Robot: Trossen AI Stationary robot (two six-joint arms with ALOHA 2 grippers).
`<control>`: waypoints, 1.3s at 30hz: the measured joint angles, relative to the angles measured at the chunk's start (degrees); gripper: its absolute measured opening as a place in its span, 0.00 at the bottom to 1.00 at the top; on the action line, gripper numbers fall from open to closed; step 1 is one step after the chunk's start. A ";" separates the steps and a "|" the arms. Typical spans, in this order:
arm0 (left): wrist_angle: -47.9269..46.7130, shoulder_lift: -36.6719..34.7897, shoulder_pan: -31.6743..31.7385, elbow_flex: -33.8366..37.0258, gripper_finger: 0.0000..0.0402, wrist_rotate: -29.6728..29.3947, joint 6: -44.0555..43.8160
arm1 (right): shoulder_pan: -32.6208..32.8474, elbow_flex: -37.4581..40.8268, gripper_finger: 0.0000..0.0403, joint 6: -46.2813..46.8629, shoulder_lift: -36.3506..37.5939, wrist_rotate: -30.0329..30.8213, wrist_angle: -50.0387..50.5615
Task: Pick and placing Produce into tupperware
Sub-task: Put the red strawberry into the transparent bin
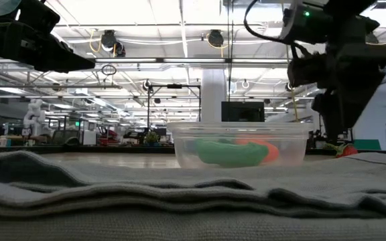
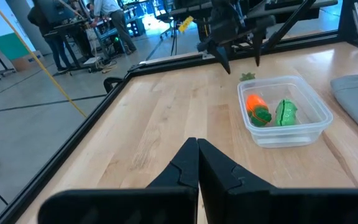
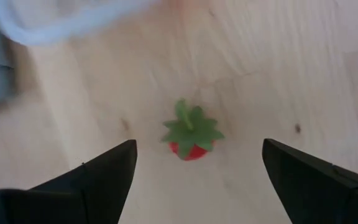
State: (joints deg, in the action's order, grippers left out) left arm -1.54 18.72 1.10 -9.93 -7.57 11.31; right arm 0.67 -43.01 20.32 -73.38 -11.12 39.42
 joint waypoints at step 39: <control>0.02 0.02 0.00 0.00 0.00 0.00 0.17 | 6.62 12.18 0.73 1.28 0.09 7.48 -16.89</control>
State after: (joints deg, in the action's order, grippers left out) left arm -1.52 18.74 1.10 -9.93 -7.57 11.49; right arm 7.29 -30.83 21.60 -73.30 -3.64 22.53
